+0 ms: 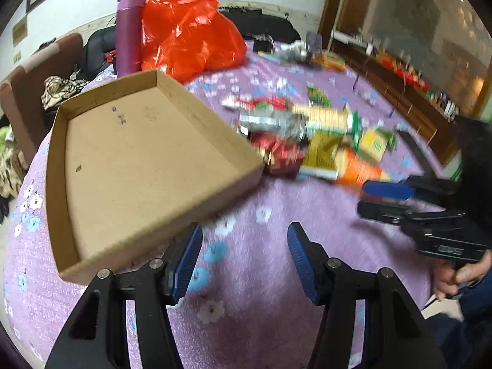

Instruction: Organize snacks

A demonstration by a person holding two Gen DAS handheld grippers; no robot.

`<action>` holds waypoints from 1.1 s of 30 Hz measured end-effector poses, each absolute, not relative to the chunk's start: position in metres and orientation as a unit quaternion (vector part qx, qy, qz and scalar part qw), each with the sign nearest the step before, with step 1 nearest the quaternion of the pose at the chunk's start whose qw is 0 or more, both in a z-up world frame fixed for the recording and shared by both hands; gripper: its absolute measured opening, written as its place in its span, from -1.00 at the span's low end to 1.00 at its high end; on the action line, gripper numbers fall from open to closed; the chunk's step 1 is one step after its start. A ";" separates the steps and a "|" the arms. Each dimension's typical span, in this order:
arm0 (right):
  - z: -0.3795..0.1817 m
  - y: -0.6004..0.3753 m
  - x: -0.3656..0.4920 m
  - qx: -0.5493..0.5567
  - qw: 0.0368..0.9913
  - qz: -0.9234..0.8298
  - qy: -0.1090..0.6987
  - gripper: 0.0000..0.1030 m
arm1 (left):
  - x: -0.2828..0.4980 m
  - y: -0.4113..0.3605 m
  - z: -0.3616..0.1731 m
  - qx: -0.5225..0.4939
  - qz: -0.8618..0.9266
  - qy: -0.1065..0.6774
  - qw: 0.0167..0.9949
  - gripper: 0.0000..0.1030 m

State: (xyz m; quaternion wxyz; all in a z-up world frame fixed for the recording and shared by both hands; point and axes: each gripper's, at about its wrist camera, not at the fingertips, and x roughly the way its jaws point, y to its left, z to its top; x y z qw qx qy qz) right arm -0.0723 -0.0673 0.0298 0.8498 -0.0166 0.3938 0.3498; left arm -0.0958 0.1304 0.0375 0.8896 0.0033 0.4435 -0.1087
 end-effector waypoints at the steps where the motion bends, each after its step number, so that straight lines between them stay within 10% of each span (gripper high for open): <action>1: 0.031 -0.065 -0.077 -0.015 0.850 0.356 0.388 -0.18 | -0.097 0.129 0.032 0.011 -0.112 0.448 0.887 0.11; 30: 0.066 -0.079 -0.089 0.020 0.847 0.381 0.371 -0.18 | -0.129 0.172 0.082 0.045 -0.091 0.370 0.923 0.23; 33: 0.069 -0.076 -0.071 -0.033 0.861 0.335 0.380 0.15 | -0.133 0.179 0.108 0.034 -0.102 0.348 0.931 0.25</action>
